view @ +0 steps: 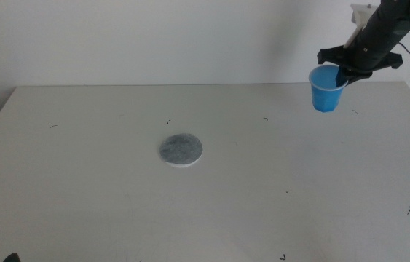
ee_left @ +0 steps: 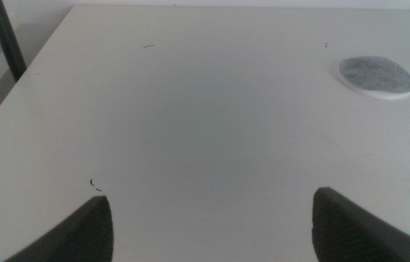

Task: Place an empty cup on a cup mat.

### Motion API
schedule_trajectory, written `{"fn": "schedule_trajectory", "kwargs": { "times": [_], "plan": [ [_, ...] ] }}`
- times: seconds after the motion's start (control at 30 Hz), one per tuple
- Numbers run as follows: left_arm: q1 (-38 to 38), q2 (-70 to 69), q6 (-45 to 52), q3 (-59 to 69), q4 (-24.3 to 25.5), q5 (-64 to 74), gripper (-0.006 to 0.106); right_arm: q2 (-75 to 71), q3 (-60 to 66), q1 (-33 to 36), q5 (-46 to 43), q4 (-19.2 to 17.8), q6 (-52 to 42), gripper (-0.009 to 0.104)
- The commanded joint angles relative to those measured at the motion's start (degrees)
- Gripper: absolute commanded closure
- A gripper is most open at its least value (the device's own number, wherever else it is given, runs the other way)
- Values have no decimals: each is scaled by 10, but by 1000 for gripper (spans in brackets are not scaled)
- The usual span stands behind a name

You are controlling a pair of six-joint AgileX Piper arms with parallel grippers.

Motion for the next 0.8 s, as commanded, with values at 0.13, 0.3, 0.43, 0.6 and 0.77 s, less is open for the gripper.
{"fn": "schedule_trajectory", "kwargs": {
  "times": [0.13, 0.3, 0.43, 0.6, 0.77],
  "plan": [
    [1, -7, -6, -3, 0, -38, -5, -86, -21, 39, -3, 35, -5, 96],
    [1, -7, -6, -3, 0, -38, -5, -88, -33, 92, 11, 46, 2, 96],
    [1, -7, -6, -3, 0, -38, -5, -88, -45, 144, -2, 46, 21, 96],
    [1, -7, -6, -3, 0, -38, -5, -87, -48, 194, -40, 46, 40, 96],
    [1, -7, -6, -3, 0, -38, -5, -73, -49, 235, -77, 47, 61, 96]
  ]
}}
